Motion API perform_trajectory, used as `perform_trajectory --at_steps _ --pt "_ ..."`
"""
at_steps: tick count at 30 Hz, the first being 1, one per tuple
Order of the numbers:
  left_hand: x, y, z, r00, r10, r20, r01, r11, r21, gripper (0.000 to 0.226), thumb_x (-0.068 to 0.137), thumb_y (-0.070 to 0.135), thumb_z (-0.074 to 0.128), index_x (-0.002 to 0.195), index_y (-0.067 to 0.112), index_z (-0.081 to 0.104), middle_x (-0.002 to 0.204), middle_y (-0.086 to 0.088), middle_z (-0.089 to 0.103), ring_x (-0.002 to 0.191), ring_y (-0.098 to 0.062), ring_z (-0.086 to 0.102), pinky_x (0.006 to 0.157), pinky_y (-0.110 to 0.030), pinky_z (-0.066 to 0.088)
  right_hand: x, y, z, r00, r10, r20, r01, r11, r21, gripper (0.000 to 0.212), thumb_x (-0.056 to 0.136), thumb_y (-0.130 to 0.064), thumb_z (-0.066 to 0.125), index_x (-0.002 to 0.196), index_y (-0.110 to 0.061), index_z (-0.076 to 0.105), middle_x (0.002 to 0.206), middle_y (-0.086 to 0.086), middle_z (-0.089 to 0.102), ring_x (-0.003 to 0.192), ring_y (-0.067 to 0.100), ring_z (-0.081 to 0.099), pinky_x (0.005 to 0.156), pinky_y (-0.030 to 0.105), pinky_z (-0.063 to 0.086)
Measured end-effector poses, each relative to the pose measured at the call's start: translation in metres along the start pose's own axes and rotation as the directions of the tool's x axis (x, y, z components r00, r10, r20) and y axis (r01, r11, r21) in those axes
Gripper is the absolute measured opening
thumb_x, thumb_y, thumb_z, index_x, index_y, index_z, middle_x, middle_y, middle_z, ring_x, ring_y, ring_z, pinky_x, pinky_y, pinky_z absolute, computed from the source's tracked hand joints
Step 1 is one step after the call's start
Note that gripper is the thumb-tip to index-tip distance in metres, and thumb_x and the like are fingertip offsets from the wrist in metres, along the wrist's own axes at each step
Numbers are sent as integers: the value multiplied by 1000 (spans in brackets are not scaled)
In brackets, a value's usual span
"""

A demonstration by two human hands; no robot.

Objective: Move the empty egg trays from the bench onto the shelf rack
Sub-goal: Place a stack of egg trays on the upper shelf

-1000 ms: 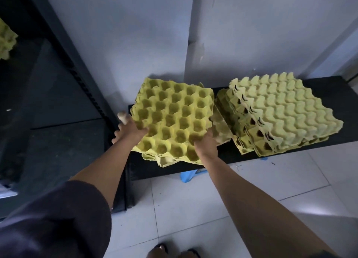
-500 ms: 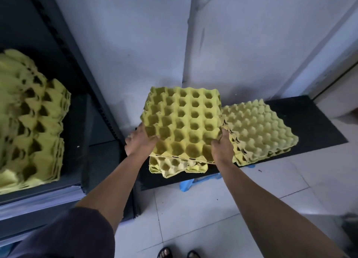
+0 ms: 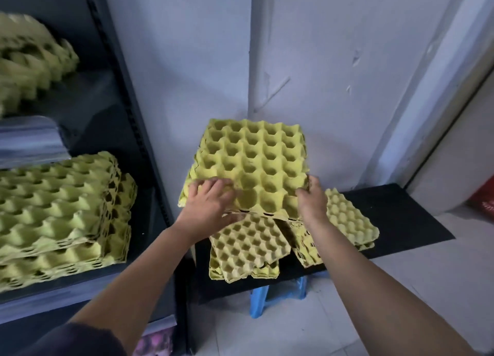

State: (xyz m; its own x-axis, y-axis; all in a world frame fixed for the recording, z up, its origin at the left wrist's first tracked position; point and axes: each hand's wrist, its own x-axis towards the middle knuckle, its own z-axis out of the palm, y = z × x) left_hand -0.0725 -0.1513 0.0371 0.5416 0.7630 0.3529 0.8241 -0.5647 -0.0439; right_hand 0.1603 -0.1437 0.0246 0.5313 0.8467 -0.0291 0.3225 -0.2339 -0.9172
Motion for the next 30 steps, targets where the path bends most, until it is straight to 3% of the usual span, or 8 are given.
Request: perform_trajectory --at_steps 3,6,11,14,16,18,22,30 --pt "-20 21 -39 997 22 -72 -11 987 158 60 56 47 82 109 25 63 117 -10 60 101 -32 60 85 -49 44 -21 -25 -26 998 -56 29 53 995 89 42 88 -7 48 127 -22 49 113 -2 60 99 21 57 90 40 48" --pt "-36 38 -80 985 -36 -171 71 976 205 55 53 32 87 101 22 64 120 -15 59 101 -36 60 83 -51 45 -47 -50 -47 994 -84 64 74 986 149 39 88 -10 49 125 -24 50 103 -5 53 99 22 56 92 41 48" --pt "-66 50 -147 946 -6 -323 109 947 301 26 66 20 79 89 19 68 119 -11 62 99 -32 62 72 -42 46 -89 -88 -65 979 -184 83 155 948 277 33 88 -12 49 119 -23 54 100 -2 56 90 21 54 79 31 44" --pt "-85 48 -184 927 -7 -376 151 923 355 14 77 26 61 88 21 68 121 -7 62 102 -29 61 70 -40 44 -115 -110 -62 968 -235 89 191 919 345 31 88 -12 50 117 -23 55 98 -3 56 93 22 56 86 38 49" --pt "-99 45 -208 919 -13 -394 181 902 392 21 79 30 49 88 23 67 122 -6 61 104 -28 60 71 -40 44 -132 -126 -58 957 -274 99 217 897 386 32 88 -11 50 117 -20 55 100 -4 56 95 22 55 87 37 48" --pt "-113 39 -228 910 -21 -413 210 885 416 14 79 24 59 91 22 66 124 -6 60 107 -29 58 74 -41 44 -148 -145 -51 943 -316 105 245 871 425 33 89 -11 50 120 -18 55 103 -3 56 92 18 53 81 30 44" --pt "-140 15 -258 878 -64 -474 287 863 416 26 71 15 77 94 21 66 126 -7 59 109 -31 57 77 -43 43 -177 -183 -31 902 -415 119 322 831 454 38 88 -14 52 125 -19 53 107 -4 58 98 18 55 82 28 42" --pt "-191 -102 -311 771 -100 -629 378 867 325 13 78 20 60 91 19 61 126 -8 60 105 -34 59 75 -47 44 -242 -281 52 743 -648 168 494 700 515 54 89 -18 52 142 -24 41 137 -8 50 122 12 48 105 31 38"
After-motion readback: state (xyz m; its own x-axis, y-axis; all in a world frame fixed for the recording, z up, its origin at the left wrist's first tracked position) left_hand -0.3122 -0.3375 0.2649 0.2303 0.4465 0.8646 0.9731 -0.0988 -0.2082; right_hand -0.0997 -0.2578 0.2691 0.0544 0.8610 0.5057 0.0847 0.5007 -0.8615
